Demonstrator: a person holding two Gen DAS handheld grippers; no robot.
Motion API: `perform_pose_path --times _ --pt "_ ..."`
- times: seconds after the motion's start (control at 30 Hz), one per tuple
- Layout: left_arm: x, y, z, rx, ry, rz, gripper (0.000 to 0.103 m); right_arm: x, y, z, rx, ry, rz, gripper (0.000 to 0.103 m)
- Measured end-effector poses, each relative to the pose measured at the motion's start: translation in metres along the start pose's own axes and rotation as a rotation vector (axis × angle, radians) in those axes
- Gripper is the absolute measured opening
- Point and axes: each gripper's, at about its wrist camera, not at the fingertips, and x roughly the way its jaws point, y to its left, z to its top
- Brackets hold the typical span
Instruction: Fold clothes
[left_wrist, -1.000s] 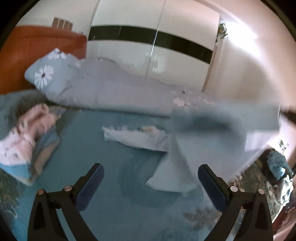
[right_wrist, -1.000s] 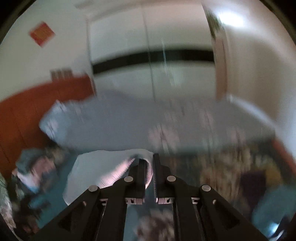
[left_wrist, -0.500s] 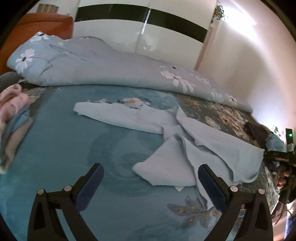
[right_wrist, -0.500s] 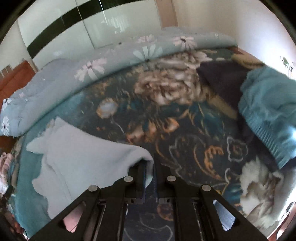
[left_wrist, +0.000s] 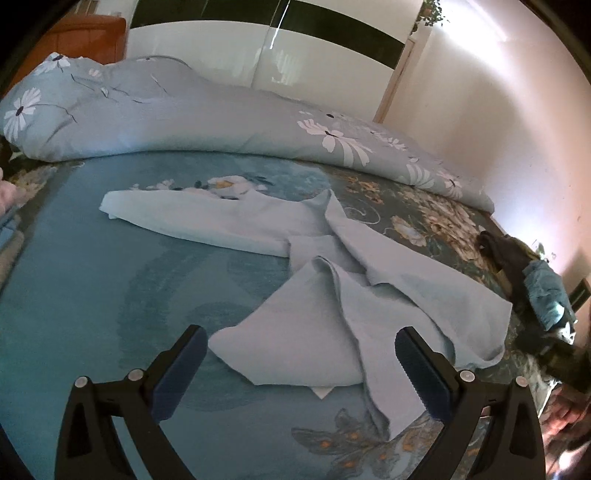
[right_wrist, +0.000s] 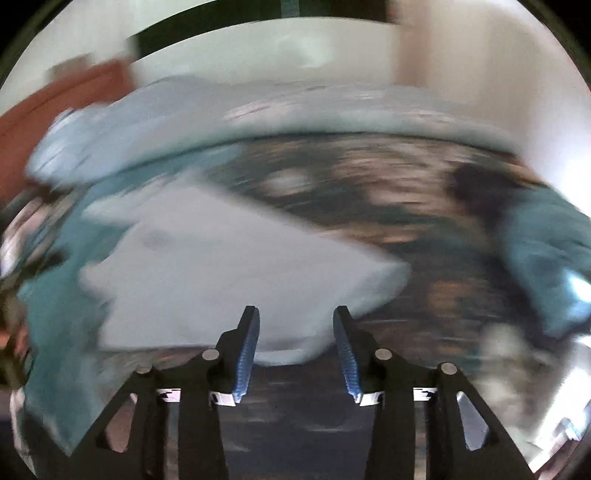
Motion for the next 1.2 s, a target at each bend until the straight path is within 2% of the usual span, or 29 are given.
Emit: perform_pose_path --times 0.03,0.13,0.2,0.33,0.37,0.4,0.43,0.53,0.63,0.7,0.8,0.87,1.03,1.1,1.2 --pt "-0.001 -0.001 -0.001 0.001 0.004 0.000 0.103 0.011 0.013 0.000 -0.030 0.006 0.032 0.044" --pt "-0.012 0.002 -0.004 0.024 -0.005 0.014 0.103 0.045 0.036 0.002 -0.058 0.045 0.023 0.044" --pt "-0.021 0.006 -0.005 0.052 -0.032 0.048 0.103 0.062 0.038 0.003 -0.043 0.068 -0.019 0.044" --pt "-0.027 0.019 0.001 0.038 -0.060 0.071 0.103 0.070 0.030 -0.001 -0.001 0.075 -0.020 0.042" --pt "-0.024 0.020 0.005 0.028 -0.054 0.067 0.103 0.068 0.029 -0.002 0.007 0.070 -0.024 0.038" --pt "-0.020 0.019 0.009 0.024 -0.045 0.061 0.103 0.066 0.025 -0.002 0.024 0.057 -0.049 0.028" --pt "-0.015 0.017 0.013 0.020 -0.035 0.054 0.103 0.062 0.019 -0.001 0.049 0.045 -0.066 0.009" --pt "0.000 0.001 0.026 0.056 -0.021 0.031 0.103 0.048 -0.004 -0.001 0.143 -0.004 -0.103 0.007" --pt "0.020 -0.030 0.038 0.206 -0.029 0.069 0.103 0.032 -0.027 -0.004 0.194 -0.050 -0.153 0.007" --pt "0.033 -0.045 0.043 0.296 -0.020 0.090 0.103 0.029 -0.039 -0.009 0.227 -0.049 -0.148 0.007" --pt "0.057 -0.073 0.046 0.482 0.004 0.119 0.103 0.030 -0.055 -0.014 0.297 -0.056 -0.119 0.006" --pt "0.068 -0.089 0.043 0.604 0.012 0.151 0.103 0.029 -0.064 -0.015 0.351 -0.067 -0.090 0.006" --pt "0.080 -0.109 0.027 0.893 0.004 0.206 0.103 0.029 -0.077 -0.007 0.393 -0.094 -0.086 0.006" --pt "0.083 -0.108 0.028 0.932 0.004 0.227 0.103 0.029 -0.083 -0.006 0.413 -0.100 -0.076 0.006" --pt "0.088 -0.101 0.044 0.892 0.021 0.215 0.102 0.028 -0.085 -0.006 0.422 -0.102 -0.067 0.006"
